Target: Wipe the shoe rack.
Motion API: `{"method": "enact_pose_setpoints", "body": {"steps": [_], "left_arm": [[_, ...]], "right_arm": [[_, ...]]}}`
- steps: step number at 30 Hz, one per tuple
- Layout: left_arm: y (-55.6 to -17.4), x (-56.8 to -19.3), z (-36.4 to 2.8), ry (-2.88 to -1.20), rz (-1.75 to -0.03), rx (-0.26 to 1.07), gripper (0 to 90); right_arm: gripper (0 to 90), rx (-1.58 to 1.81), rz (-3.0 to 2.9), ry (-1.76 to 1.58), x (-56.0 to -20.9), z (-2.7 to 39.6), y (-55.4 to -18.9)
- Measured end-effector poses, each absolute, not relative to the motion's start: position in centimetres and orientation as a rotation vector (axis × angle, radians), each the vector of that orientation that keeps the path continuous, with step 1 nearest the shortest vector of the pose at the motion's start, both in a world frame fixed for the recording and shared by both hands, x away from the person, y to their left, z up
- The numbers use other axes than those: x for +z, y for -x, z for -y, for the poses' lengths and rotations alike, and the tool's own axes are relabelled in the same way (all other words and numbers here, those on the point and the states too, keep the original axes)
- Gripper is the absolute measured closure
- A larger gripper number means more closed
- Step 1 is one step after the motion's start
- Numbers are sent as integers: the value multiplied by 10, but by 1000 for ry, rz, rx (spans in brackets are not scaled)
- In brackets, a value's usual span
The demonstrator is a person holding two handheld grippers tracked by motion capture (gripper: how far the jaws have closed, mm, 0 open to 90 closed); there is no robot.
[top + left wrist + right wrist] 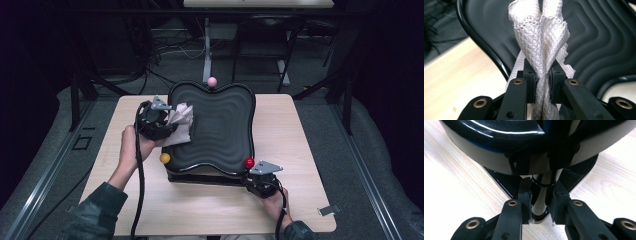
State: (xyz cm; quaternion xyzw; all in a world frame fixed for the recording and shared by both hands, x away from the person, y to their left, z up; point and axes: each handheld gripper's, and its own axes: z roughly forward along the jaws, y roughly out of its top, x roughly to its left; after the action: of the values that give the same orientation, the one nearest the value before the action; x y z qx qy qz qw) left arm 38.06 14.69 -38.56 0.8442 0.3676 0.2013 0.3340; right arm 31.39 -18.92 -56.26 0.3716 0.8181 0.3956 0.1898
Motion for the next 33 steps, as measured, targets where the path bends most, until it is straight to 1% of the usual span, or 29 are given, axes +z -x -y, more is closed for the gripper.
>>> {"method": "enact_pose_setpoints", "body": {"steps": [3,9,12,23,27,29,33], "left_arm": [[-371,-393,-152,-2232,-966,532,795],[-353,-404,-160,-2174,-979,476,790],[-350,-406,-158,-2203,-976,477,789],[-333,-417,-167,-2184,-1016,432,779],[-327,-427,-169,-2177,-1038,428,777],[-326,-431,-173,-2143,-1035,414,771],[-322,-434,-176,-2129,-1039,456,771]], "right_arm": [[741,1112,-2298,-1045,-563,189,-314],[741,1105,-2297,-1043,-563,189,-314],[741,1106,-2296,-1044,-563,189,-314],[741,1099,-2299,-1040,-562,189,-314],[741,1101,-2300,-1041,-562,189,-315],[741,1102,-2301,-1040,-562,189,-315],[742,1100,-2299,-1045,-562,189,-315]]}}
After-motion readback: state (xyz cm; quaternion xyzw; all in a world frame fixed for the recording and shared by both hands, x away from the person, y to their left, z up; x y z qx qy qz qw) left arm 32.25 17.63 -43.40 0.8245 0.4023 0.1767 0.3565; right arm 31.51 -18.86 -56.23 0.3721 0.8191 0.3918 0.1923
